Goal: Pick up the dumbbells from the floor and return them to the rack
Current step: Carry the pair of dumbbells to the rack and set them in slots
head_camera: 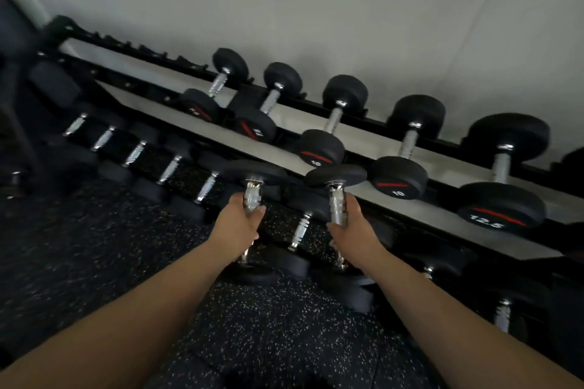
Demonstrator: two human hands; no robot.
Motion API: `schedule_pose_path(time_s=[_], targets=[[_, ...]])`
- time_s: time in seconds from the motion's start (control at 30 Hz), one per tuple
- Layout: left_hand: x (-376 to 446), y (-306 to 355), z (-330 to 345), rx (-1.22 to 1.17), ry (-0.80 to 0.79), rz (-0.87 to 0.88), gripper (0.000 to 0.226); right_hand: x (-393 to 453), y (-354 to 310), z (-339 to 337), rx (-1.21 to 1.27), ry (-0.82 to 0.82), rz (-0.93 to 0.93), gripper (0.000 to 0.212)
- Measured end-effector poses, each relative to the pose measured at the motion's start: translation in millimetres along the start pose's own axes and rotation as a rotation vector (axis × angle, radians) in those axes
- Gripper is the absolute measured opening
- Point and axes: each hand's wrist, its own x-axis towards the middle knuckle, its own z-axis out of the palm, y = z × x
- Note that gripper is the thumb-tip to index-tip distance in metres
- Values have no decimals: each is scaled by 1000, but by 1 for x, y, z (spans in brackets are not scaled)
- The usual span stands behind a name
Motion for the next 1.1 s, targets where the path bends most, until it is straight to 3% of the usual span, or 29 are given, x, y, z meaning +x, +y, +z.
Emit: schedule_pose_path(time_s=[0.27, 0.43, 1.1], targets=[[32, -64, -143, -4, 92, -49, 23, 20, -93, 131, -36, -122, -56, 70], [53, -94, -209, -7, 123, -57, 25, 31, -142, 203, -19, -116, -104, 71], [259, -136, -367, -87, 218, -116, 27, 207, -305, 361, -14, -194, -134, 71]])
